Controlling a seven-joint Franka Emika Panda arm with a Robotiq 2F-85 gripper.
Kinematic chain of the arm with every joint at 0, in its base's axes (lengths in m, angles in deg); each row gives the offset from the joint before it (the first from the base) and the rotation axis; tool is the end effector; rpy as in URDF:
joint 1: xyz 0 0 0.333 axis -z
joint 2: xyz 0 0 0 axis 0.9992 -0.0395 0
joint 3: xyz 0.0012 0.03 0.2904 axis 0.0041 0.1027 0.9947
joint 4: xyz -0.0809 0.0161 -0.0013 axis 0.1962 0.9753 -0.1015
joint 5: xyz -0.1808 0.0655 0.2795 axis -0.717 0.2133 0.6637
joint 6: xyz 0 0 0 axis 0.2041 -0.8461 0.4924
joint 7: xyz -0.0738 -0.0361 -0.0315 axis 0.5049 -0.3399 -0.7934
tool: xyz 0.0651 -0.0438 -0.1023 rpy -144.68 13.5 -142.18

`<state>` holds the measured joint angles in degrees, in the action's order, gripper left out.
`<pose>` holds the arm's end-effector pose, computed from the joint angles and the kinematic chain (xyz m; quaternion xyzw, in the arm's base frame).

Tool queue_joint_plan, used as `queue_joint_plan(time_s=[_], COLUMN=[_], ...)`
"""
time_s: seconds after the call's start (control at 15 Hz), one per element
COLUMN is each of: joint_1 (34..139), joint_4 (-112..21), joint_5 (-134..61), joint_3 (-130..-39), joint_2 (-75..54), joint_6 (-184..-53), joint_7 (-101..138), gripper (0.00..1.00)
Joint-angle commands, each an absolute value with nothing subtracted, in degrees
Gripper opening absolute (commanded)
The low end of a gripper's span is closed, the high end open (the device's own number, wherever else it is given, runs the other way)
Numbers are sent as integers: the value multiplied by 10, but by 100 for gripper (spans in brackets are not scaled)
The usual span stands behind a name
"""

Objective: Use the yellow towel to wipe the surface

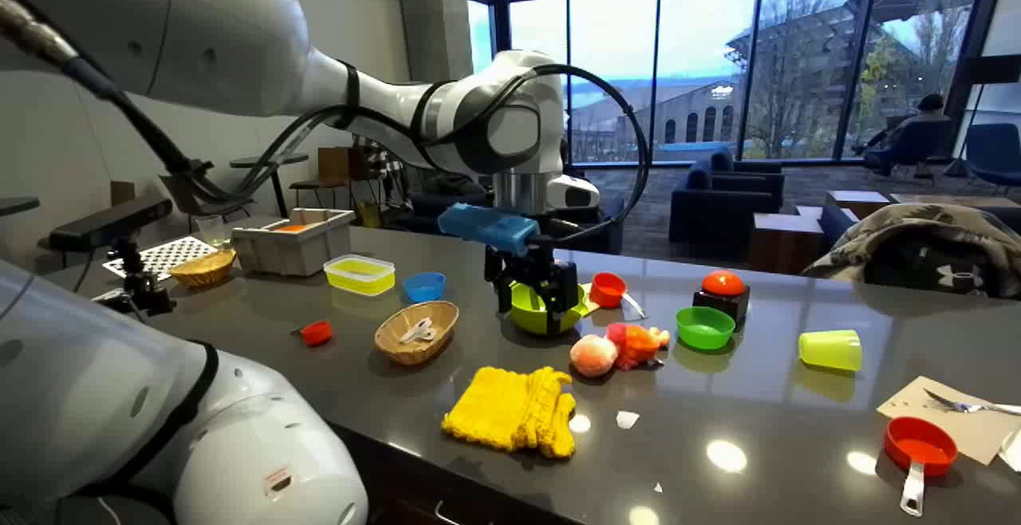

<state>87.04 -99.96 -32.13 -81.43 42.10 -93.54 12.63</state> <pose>0.3157 0.0030 0.4454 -0.9998 -0.0061 0.0123 0.0128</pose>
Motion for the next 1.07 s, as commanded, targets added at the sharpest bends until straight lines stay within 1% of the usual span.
queue_joint_plan(time_s=[0.0, 0.6, 1.0], joint_1=[872, 870, 818], joint_4=[-999, -995, -1000], joint_5=[-321, -326, -257], joint_3=[-813, -812, -809], joint_2=[421, 417, 388], joint_6=[-934, -935, -958], joint_7=[126, 119, 74], gripper=[100, 100, 100])
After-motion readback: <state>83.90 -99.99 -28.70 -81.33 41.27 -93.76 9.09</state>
